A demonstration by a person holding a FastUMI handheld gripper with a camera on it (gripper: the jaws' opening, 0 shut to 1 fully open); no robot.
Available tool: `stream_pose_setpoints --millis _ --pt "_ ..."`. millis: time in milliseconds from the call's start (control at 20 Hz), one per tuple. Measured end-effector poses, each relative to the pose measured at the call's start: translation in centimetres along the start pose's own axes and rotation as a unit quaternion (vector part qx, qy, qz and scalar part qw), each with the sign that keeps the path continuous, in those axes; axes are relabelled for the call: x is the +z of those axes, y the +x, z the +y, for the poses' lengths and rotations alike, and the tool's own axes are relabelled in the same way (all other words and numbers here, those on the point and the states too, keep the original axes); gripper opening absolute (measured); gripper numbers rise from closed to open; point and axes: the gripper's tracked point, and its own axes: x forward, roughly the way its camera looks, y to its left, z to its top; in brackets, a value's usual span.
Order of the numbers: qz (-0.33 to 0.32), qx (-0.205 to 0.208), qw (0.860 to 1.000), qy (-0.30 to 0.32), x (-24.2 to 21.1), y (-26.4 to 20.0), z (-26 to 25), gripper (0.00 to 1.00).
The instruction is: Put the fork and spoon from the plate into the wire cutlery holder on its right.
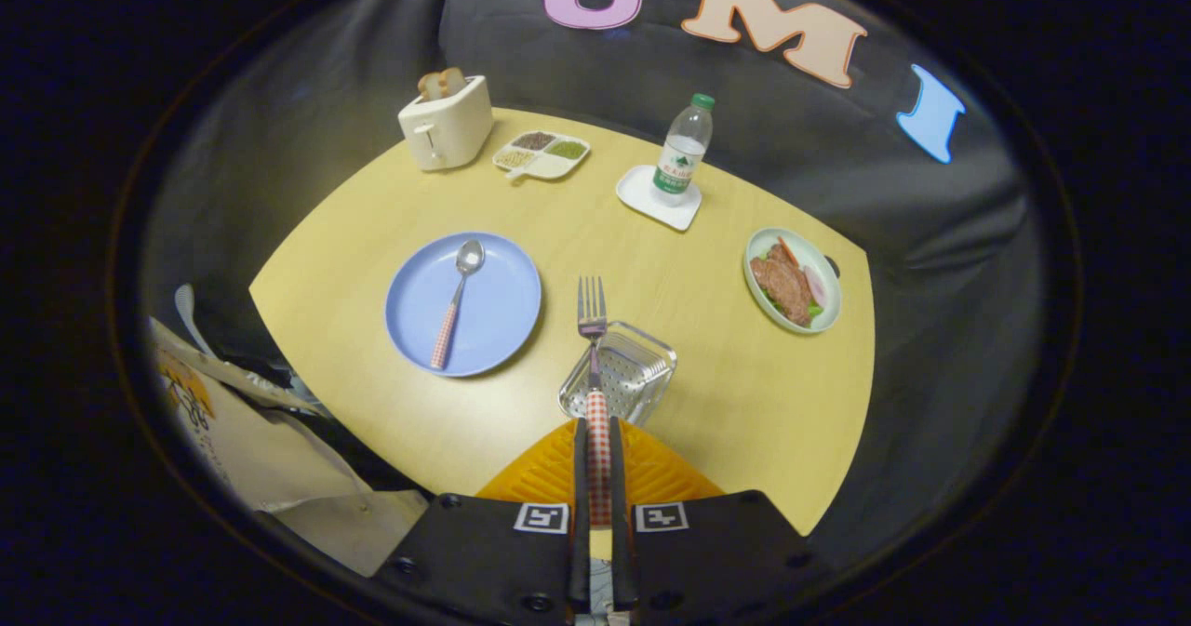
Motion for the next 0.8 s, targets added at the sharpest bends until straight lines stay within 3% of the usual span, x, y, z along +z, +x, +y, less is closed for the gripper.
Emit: stream_pose_setpoints --millis 800 --pt "0.149 0.028 0.988 -0.027 -3.2 3.9 -2.0 0.12"
